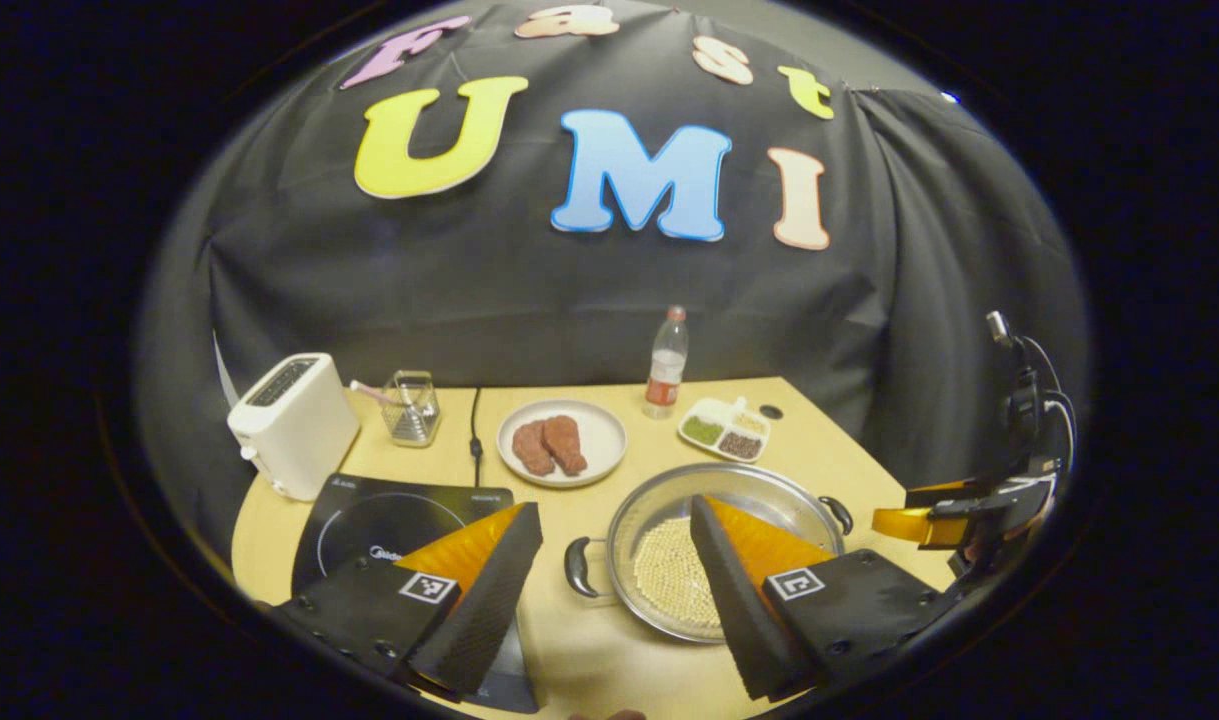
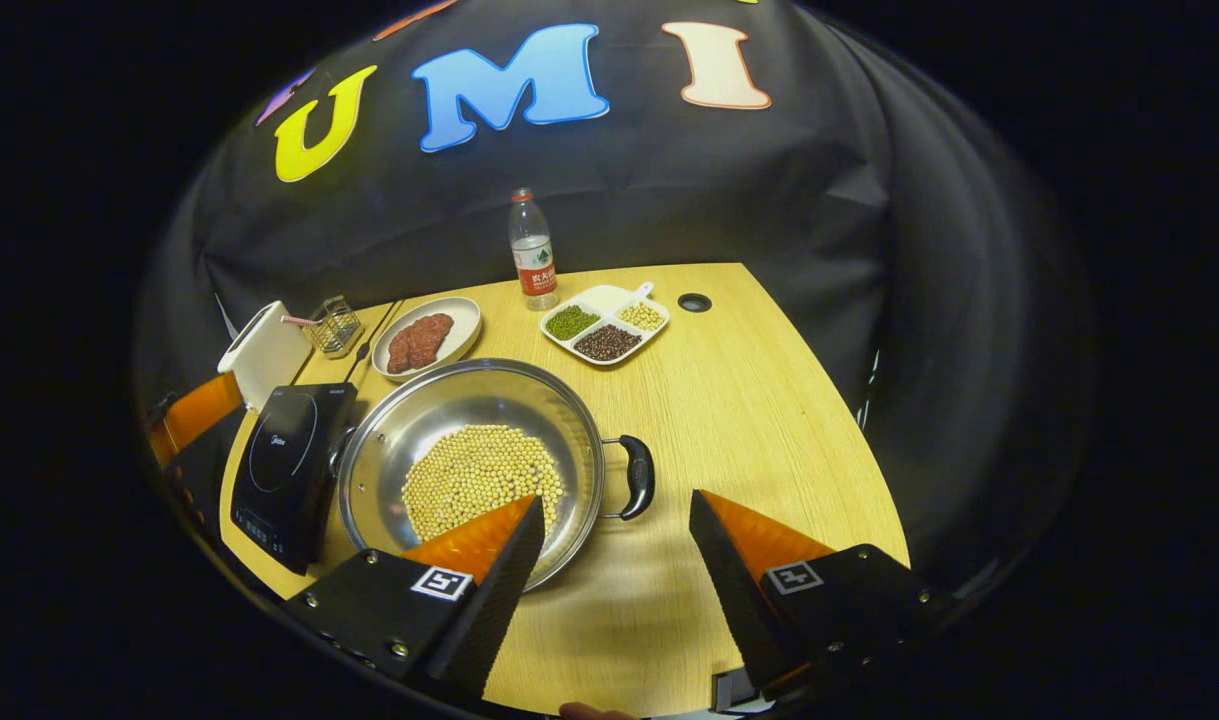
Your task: First push the handle of the pot to place it horizontally, then grasp the pot with both hands and set it on the induction cooktop.
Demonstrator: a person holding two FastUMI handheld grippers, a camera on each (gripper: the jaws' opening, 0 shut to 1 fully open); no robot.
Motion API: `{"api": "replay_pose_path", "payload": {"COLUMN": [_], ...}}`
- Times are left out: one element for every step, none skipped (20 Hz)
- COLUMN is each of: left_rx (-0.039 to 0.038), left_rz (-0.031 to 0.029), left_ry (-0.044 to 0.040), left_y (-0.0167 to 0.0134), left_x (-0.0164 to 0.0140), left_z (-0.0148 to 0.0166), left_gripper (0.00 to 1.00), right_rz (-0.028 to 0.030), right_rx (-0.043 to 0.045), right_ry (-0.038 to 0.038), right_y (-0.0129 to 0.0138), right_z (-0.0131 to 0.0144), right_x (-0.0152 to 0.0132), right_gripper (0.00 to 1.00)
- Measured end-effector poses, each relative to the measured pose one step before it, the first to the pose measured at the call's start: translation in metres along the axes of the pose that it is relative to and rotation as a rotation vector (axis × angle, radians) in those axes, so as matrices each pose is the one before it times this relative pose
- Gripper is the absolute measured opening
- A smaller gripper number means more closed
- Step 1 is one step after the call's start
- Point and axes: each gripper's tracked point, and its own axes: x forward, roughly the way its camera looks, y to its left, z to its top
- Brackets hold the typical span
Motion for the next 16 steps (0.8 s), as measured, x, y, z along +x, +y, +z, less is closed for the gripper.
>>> {"api": "replay_pose_path", "payload": {"left_rx": [-0.00339, 0.00111, 0.00315, -0.00119, -0.00459, -0.0042, -0.00209, 0.00226, 0.00452, 0.00125, 0.00075, 0.0016, 0.00002, 0.00204, 0.00391, 0.00285], "left_rz": [0.00333, 0.00544, 0.01105, 0.0096, 0.00865, 0.01069, 0.00851, 0.00837, 0.00888, 0.00449, 0.00303, 0.00394, 0.00074, 0.00215, 0.00025, 0.00092], "left_ry": [0.0295, 0.02252, 0.02274, 0.02258, 0.02067, 0.01793, 0.0163, 0.01771, 0.01689, 0.01508, 0.01368, 0.01533, 0.01618, 0.01211, 0.01204, 0.01608], "left_y": [0.00053, -0.00062, 0.00072, 0.00105, 0.00077, 0.00195, 0.00299, 0.00212, 0.00203, 0.00119, 0.00121, 0.00123, -0.0004, 0.0004, 0.00003, -0.00023], "left_x": [0.01202, 0.01143, 0.01163, 0.00864, 0.01076, 0.00924, 0.00791, 0.0073, 0.00657, 0.00615, 0.00568, 0.00662, 0.0047, 0.00594, 0.00529, 0.00483], "left_z": [-0.00946, -0.00781, -0.00746, -0.0062, -0.00649, -0.00471, -0.00518, -0.00452, -0.00365, -0.0049, -0.00319, -0.00363, -0.00494, -0.00392, -0.00299, -0.00434], "left_gripper": [0.97, 0.97, 0.99, 0.96, 0.97, 0.98, 0.98, 0.98, 0.98, 0.97, 0.97, 0.97, 0.97, 0.97, 0.97, 0.97], "right_rz": [0.00151, 0.00036, 0.00508, 0.00407, 0.00457, 0.00511, 0.0039, 0.00381, 0.00377, 0.0021, 0.004, -0.00172, -0.00336, 0.00159, 0.00313, -0.00042], "right_rx": [-0.00426, -0.00549, -0.00551, -0.00634, -0.00566, -0.00151, -0.00256, -0.00116, -0.00193, -0.00165, -0.0006, -0.00091, 0.00218, 0.00756, 0.00701, 0.00551], "right_ry": [0.0059, -0.00085, 0.0015, 0.0092, 0.00997, 0.00943, 0.00803, 0.00774, 0.00929, 0.0096, 0.00643, 0.00703, 0.00313, 0.00426, 0.00968, 0.00939], "right_y": [-0.00179, -0.00202, -0.00134, -0.00086, -0.00161, -0.00035, -0.00029, -0.0003, -0.00013, -0.00083, -0.00058, -0.00144, -0.00286, -0.00015, -0.00093, -0.00097], "right_z": [0.00153, 0.00273, 0.0021, -0.00087, -0.00007, -0.00099, -0.00041, -0.00083, -0.0005, -0.0016, 0.00003, -0.00135, 0.00081, 0.00031, -0.00078, -0.00139], "right_x": [0.00677, 0.00644, 0.00643, 0.00657, 0.00683, 0.0065, 0.00742, 0.00716, 0.00653, 0.00377, 0.00458, 0.00538, 0.00426, 0.00282, 0.00417, 0.00403], "right_gripper": [0.91, 0.91, 0.91, 0.91, 0.91, 0.91, 0.91, 0.91, 0.91, 0.91, 0.91, 0.92, 0.92, 0.92, 0.92, 0.91]}}
